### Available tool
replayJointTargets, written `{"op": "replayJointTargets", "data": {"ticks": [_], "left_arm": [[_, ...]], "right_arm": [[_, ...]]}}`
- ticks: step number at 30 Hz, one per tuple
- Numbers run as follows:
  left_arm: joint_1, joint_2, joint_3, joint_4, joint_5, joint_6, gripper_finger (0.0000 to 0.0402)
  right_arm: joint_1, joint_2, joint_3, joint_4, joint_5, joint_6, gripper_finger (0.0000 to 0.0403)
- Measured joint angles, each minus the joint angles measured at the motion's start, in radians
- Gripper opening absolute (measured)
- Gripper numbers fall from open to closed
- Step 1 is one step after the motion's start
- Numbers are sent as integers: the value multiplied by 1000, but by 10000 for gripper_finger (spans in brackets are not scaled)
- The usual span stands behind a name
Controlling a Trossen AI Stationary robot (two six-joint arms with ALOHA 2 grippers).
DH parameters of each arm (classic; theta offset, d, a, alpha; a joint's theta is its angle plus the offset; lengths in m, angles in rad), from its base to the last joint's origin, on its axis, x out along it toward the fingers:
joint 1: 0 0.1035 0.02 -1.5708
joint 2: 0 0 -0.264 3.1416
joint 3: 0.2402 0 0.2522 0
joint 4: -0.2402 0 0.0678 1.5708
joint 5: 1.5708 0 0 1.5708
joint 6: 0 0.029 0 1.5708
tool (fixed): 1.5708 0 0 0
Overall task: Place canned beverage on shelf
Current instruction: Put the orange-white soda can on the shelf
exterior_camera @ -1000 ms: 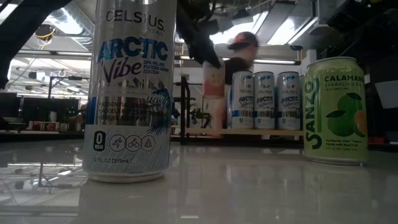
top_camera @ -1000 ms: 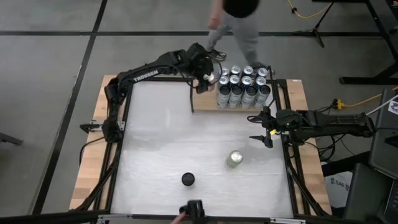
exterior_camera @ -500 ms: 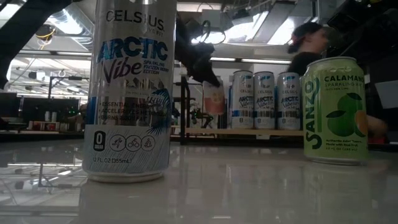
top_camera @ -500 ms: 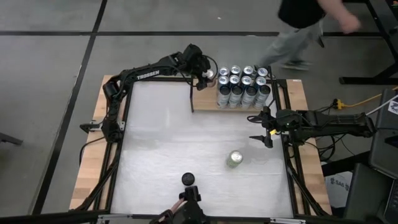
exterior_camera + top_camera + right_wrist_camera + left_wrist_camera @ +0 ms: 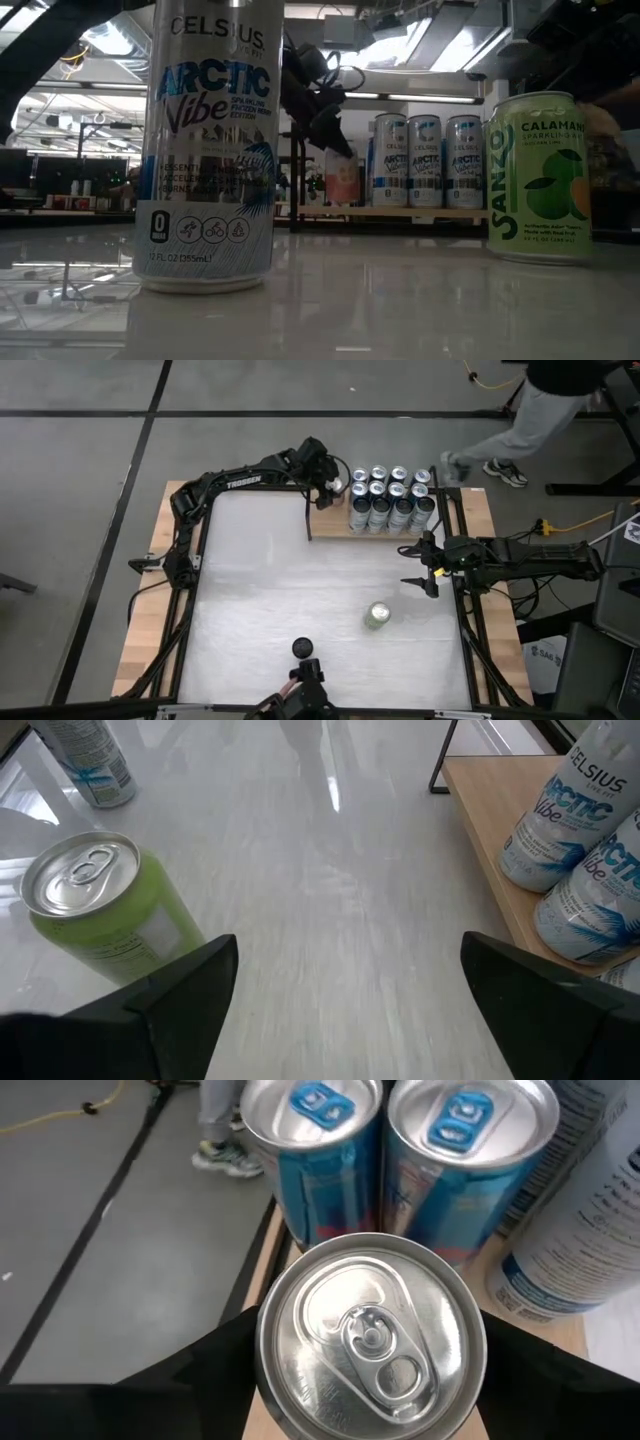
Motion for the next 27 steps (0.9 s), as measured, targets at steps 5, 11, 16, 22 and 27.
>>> {"op": "replayJointTargets", "data": {"ticks": [5, 11, 16, 22, 27], "left_arm": [[0, 2, 0, -1, -3, 0, 291], [-3, 2, 0, 0, -3, 0, 310], [-3, 2, 0, 0, -3, 0, 315], [-3, 2, 0, 0, -4, 0, 316], [-3, 2, 0, 1, -8, -1, 316]], "right_arm": [[0, 0, 0, 0, 0, 0, 372], [0, 0, 0, 0, 0, 0, 372], [0, 0, 0, 0, 0, 0, 372], [0, 0, 0, 0, 0, 0, 372], [0, 0, 0, 0, 0, 0, 372]]}}
